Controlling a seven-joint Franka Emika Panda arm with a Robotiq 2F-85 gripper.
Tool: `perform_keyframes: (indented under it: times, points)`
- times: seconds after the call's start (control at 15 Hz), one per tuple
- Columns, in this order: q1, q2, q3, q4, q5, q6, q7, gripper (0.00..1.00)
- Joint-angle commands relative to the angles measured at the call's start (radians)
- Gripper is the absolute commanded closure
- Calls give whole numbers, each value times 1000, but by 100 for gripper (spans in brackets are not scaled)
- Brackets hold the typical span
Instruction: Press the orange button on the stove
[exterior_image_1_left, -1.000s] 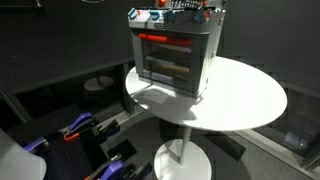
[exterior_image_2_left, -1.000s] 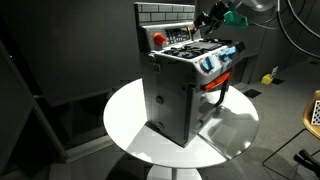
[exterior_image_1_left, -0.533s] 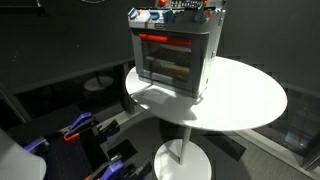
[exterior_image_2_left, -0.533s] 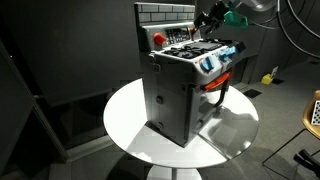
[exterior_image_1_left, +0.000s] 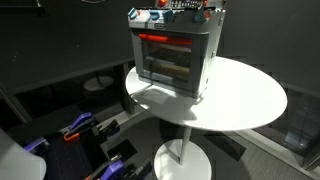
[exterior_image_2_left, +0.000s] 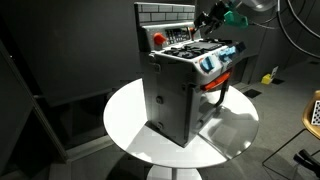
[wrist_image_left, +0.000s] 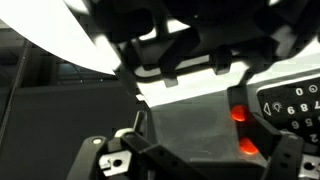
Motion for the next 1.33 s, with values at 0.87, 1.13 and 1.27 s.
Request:
perform_keyframes:
  times: [0.87, 1.13, 1.27]
  points:
    - [-11, -201, -6, -180, 13, -75, 5, 0]
    - [-27, -291, 2, -248, -16, -154, 25, 0]
    - [-23, -342, -9, -280, -35, -203, 48, 0]
